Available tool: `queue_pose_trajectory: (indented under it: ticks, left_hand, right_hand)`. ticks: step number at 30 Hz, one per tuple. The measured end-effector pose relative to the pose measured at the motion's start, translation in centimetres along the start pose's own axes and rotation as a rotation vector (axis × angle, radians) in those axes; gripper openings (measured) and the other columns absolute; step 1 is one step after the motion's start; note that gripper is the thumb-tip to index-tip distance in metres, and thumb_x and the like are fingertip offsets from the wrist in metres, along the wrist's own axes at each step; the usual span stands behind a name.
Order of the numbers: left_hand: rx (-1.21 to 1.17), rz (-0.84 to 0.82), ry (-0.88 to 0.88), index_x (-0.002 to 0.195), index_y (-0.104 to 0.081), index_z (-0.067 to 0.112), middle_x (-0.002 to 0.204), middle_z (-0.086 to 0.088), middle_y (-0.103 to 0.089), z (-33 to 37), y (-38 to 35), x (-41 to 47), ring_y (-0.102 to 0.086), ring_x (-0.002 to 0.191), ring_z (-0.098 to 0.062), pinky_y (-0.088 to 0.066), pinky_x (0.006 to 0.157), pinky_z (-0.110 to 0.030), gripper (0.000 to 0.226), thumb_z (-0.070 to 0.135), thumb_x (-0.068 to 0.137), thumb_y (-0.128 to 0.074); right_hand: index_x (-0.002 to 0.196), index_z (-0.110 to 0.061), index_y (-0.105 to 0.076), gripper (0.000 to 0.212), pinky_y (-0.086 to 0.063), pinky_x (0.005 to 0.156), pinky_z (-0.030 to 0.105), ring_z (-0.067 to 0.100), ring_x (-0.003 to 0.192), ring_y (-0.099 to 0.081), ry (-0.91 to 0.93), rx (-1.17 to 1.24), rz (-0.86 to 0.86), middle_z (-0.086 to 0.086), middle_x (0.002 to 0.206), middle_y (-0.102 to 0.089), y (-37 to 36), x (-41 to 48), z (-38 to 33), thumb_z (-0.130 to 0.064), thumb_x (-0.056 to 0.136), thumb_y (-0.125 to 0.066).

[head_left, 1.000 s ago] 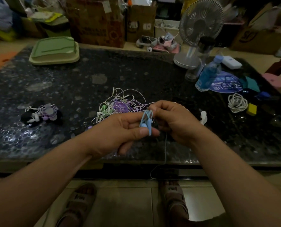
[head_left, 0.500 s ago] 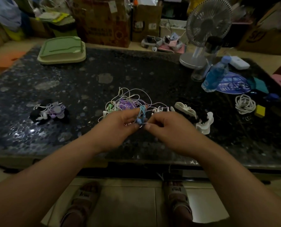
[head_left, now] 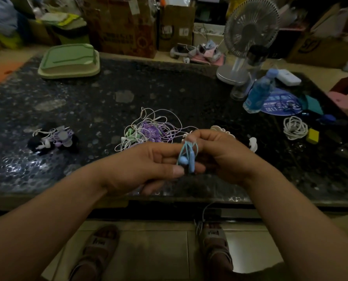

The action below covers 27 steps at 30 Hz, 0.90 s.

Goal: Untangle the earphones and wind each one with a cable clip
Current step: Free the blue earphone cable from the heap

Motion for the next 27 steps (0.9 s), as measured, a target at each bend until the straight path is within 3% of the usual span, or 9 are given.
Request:
queue_pose_trajectory:
  ticks: [4,8,11,15,19,21,22,24,27]
  left_hand:
    - [-0.172,0.217,-0.126,0.144,-0.06,0.036,0.123,-0.016,-0.07,1.1,2.9,0.0,-0.035,0.039,-0.006,-0.033,0.041,-0.015,0.052,0.008,0.099,-0.059]
    - [0.024,0.439,-0.09,0.147,-0.054,0.033,0.131,0.001,-0.072,0.6,6.6,-0.7,-0.032,0.041,-0.008,-0.03,0.04,-0.018,0.051,0.004,0.106,-0.05]
    - [0.301,0.517,-0.021,0.136,-0.06,0.034,0.111,0.011,-0.078,0.2,7.7,-1.4,-0.051,0.052,-0.001,-0.04,0.05,-0.015,0.044,0.004,0.105,-0.055]
    - [0.766,0.342,0.093,0.123,-0.064,0.047,0.113,0.019,-0.073,-1.3,6.7,-1.1,-0.067,0.103,0.002,-0.053,0.095,-0.03,0.041,0.011,0.102,-0.063]
    - [0.627,0.013,0.168,0.139,-0.062,0.039,0.131,0.013,-0.07,-2.3,3.0,-1.2,-0.066,0.123,-0.018,-0.046,0.113,-0.052,0.043,0.014,0.104,-0.061]
    - [0.4,-0.12,0.158,0.143,-0.059,0.039,0.136,0.004,-0.069,-1.7,0.9,-1.5,-0.067,0.109,-0.05,-0.051,0.102,-0.059,0.047,0.012,0.105,-0.059]
    - [0.261,-0.136,0.127,0.145,-0.057,0.04,0.138,0.001,-0.069,-1.1,0.4,-1.6,-0.068,0.084,-0.048,-0.057,0.082,-0.047,0.05,0.01,0.105,-0.057]
    - [0.016,-0.068,0.025,0.145,-0.058,0.038,0.138,-0.005,-0.068,0.5,0.7,-1.6,-0.046,0.045,-0.017,-0.039,0.047,-0.022,0.054,0.007,0.101,-0.055]
    - [-0.129,0.106,-0.084,0.148,-0.055,0.036,0.141,-0.011,-0.065,1.4,3.0,-1.3,-0.031,0.041,-0.004,-0.022,0.043,-0.021,0.055,0.006,0.102,-0.055]
  right_hand:
    - [0.108,-0.019,-0.074,0.019,-0.027,0.049,0.02,0.007,0.052,-0.034,0.037,-0.006,-0.017,-0.004,0.065,-0.05,-2.0,0.6,0.9,-0.023,0.104,-0.056]
    - [0.097,-0.02,-0.076,0.024,-0.041,0.057,0.03,0.007,0.055,-0.049,0.116,-0.522,0.177,-0.005,0.064,-0.058,-1.9,-0.2,-0.5,-0.032,0.106,-0.057]
    - [0.09,-0.026,-0.073,0.022,-0.052,0.066,0.037,0.013,0.065,-0.06,0.139,-0.786,0.23,-0.002,0.076,-0.068,-1.9,-0.9,-1.5,-0.039,0.103,-0.06]
    - [0.087,-0.026,-0.073,0.017,-0.051,0.064,0.029,0.004,0.065,-0.059,0.214,-0.817,0.255,-0.006,0.072,-0.067,-1.2,-1.7,-3.5,-0.036,0.1,-0.066]
    - [0.087,-0.02,-0.074,0.015,-0.055,0.067,0.034,0.014,0.07,-0.068,0.23,-0.729,0.235,0.0,0.077,-0.073,-0.1,-1.6,-4.0,-0.033,0.096,-0.073]
    - [0.089,-0.012,-0.073,0.015,-0.054,0.059,0.03,0.013,0.066,-0.066,0.185,-0.47,0.182,0.001,0.075,-0.072,0.4,-1.4,-3.1,-0.027,0.094,-0.075]
    - [0.091,-0.011,-0.072,0.016,-0.052,0.058,0.027,0.014,0.066,-0.064,0.144,-0.313,0.146,0.003,0.076,-0.07,0.3,-1.3,-2.5,-0.026,0.095,-0.073]
    - [0.093,-0.015,-0.073,0.017,-0.047,0.055,0.022,0.015,0.063,-0.058,0.074,-0.08,0.085,0.006,0.075,-0.065,-0.6,-1.0,-1.2,-0.027,0.099,-0.064]
    - [0.092,-0.024,-0.075,0.024,-0.031,0.044,0.016,0.004,0.046,-0.038,0.061,-0.045,0.066,-0.006,0.059,-0.049,-2.2,-0.1,0.3,-0.025,0.106,-0.056]
Point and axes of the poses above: each hand's wrist, its own x-axis towards the middle knuckle, its own y-axis out of the back of the hand, z = x × y, the point moved 10 cm from there along x, towards the middle knuckle
